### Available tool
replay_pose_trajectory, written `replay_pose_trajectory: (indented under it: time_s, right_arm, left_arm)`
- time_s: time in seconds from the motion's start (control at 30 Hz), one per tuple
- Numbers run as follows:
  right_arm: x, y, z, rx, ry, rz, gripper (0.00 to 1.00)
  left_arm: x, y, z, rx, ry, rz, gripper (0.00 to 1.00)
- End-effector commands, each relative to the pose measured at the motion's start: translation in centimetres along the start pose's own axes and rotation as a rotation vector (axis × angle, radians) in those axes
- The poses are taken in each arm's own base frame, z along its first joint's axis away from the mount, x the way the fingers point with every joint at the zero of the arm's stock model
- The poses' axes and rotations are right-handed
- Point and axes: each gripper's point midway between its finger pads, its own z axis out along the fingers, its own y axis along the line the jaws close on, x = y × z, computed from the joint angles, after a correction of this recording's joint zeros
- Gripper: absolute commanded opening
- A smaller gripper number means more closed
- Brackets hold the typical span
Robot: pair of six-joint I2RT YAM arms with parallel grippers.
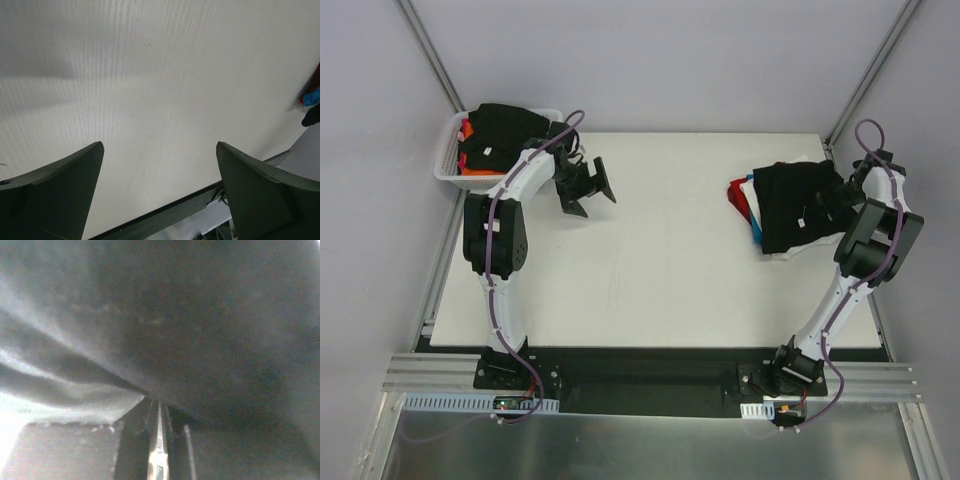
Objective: Fold and stack the t-shirts
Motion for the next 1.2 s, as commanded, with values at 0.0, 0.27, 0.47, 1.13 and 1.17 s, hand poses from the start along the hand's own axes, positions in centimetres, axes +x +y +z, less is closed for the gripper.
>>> replay_pose_trajectory:
  time_s: [0.0, 0.27, 0.47, 1.13, 1.17]
  right_arm:
    - [-2.0, 2.4, -0.6, -0.173, -0.116, -0.105, 0.08]
    - [1.0, 7.7, -6.3, -0.390, -0.109, -0.270, 0.01]
    - [2.9, 9.3, -7.8, -0.448, -0.086, -0.272, 0.01]
    - [8.0, 9.9, 5.8, -0.329, 0.195, -0.273, 0.01]
    - [8.0, 9.6, 7.0, -0.319, 0.215, -0.262, 0.01]
  left_arm:
    - [-0.5, -0.6, -0.5, 0.014, 0.001, -0.012, 0.96]
    - [-0.9, -0.1, -0.1, -0.045, -0.031, -0.050, 0.95]
    - [-1.3, 0.2, 0.3, -0.068, -0.050, -0.082, 0.96]
    - [-0.8, -0.7, 0.8, -0.071, -0.045, -0.073, 0.96]
    - [-0.7, -0.6, 0.7, -0.073, -0.045, -0.072, 0.96]
